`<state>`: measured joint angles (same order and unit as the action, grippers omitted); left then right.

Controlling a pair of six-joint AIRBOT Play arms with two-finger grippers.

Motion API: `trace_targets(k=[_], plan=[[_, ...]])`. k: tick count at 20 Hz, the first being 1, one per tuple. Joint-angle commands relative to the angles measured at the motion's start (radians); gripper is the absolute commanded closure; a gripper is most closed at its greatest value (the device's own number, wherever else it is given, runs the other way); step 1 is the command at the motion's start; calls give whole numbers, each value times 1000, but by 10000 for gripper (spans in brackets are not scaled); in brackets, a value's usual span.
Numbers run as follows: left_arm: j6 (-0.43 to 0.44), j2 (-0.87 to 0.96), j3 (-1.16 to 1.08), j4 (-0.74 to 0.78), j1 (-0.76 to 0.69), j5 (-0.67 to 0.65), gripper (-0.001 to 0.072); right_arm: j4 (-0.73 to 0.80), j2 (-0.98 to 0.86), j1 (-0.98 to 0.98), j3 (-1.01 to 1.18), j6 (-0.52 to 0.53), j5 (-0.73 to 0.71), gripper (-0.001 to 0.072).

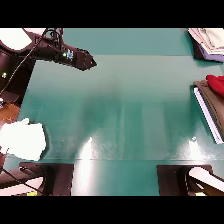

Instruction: Fold the shirts.

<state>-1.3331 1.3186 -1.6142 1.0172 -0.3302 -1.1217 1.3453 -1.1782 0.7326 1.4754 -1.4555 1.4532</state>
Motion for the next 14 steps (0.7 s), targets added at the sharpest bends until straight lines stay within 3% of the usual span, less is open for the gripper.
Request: trace_targets(k=[1, 2, 6, 11, 14], plan=[[6, 0, 0, 0, 0, -17, 677, 254, 83, 3, -137, -5, 14, 346], [6, 0, 0, 0, 0, -20, 676, 292, 98, 3, -165, -15, 13, 301], [6, 0, 0, 0, 0, -35, 677, 266, 124, 2, -244, -41, 19, 300], [2, 0, 0, -1, 0, -66, 677, -177, 146, -29, -244, -43, 25, 306], [2, 0, 0, -2, 0, -64, 676, -273, 177, -124, -244, -43, -26, 310]])
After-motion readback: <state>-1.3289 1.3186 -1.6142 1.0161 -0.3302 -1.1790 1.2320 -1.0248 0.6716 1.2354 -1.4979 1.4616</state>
